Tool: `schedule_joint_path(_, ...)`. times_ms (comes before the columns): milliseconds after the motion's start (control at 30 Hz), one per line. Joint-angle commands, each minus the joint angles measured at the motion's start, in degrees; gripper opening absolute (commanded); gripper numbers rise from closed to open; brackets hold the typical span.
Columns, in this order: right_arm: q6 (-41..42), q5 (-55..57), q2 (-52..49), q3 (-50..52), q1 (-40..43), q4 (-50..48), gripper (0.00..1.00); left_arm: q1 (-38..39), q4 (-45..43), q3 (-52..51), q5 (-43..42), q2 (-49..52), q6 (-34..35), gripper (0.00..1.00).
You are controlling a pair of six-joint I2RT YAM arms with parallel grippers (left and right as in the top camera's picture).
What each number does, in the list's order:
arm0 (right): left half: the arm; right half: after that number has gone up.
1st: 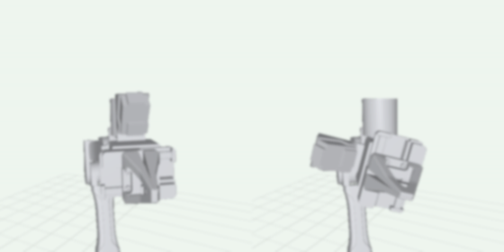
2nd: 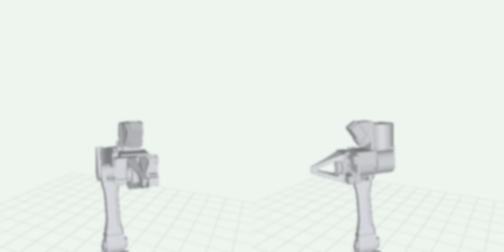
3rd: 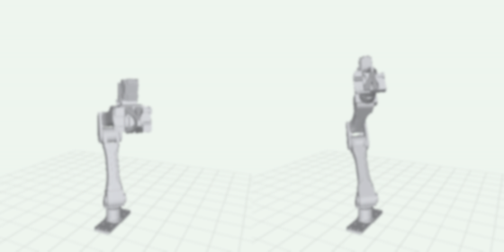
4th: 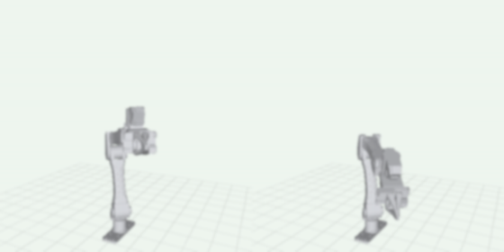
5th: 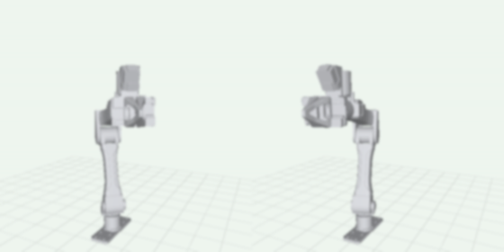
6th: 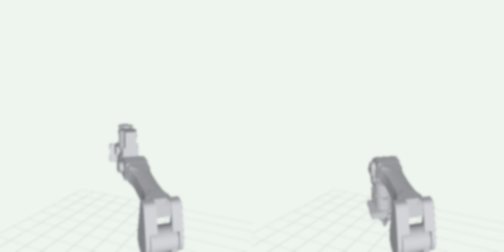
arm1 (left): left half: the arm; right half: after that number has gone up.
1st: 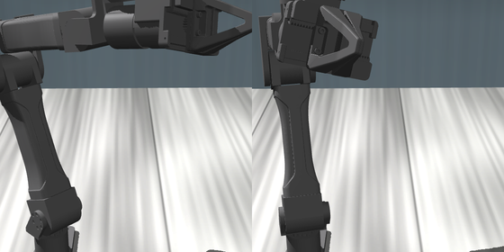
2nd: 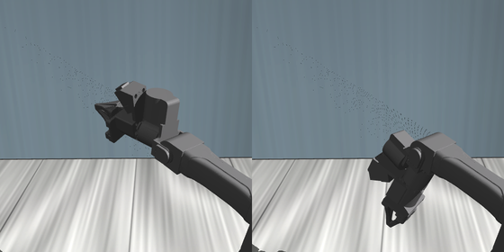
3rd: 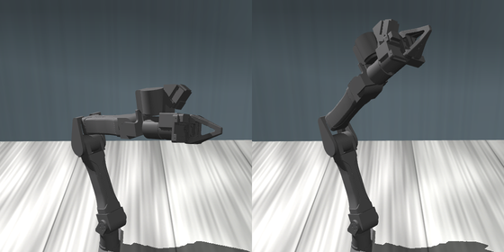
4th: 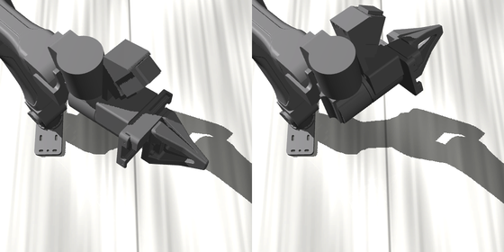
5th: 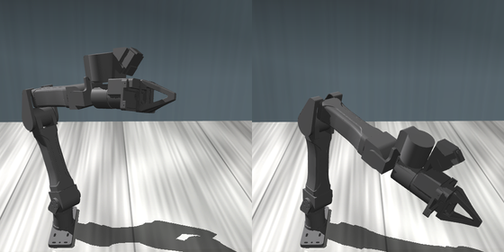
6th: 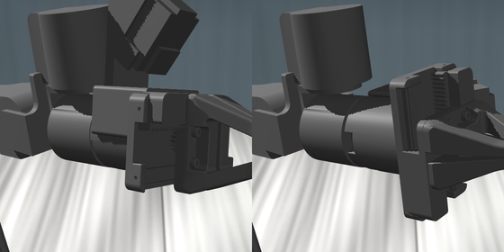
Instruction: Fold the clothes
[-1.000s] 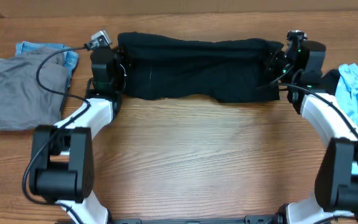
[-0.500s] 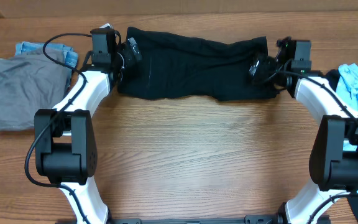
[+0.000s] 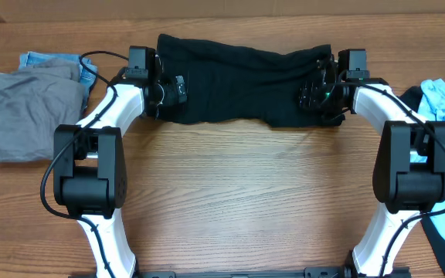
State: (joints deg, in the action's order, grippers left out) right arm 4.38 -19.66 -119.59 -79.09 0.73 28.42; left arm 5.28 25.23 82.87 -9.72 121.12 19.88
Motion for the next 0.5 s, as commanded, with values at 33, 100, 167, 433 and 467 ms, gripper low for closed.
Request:
schedule_joint_path(33, 0.1, 4.9, -0.9, 0.0, 0.1, 7.9, 0.7, 0.3, 12.4, -0.4, 4.9, 2.6, -0.6, 0.81)
schedule_joint_path(100, 0.1, 8.8, -0.9, 0.1, 0.1, 14.8, 0.67, 0.3, 19.2, -0.4, 5.9, 2.6, -0.6, 0.64)
schedule_joint_path(167, 0.1, 10.6, -0.9, 0.1, 0.2, 22.3, 0.66, 0.3, 29.7, -0.5, 7.2, 2.6, -0.6, 0.42)
schedule_joint_path(433, 0.3, 11.2, -0.9, 0.0, 0.1, 30.5, 0.66, 0.3, 41.9, -0.7, 13.2, 2.6, -0.6, 0.33)
schedule_joint_path(467, 0.3, 11.1, -0.9, -0.3, 0.1, 29.3, 0.66, 0.3, 40.7, -0.7, 13.1, 2.6, -0.6, 0.35)
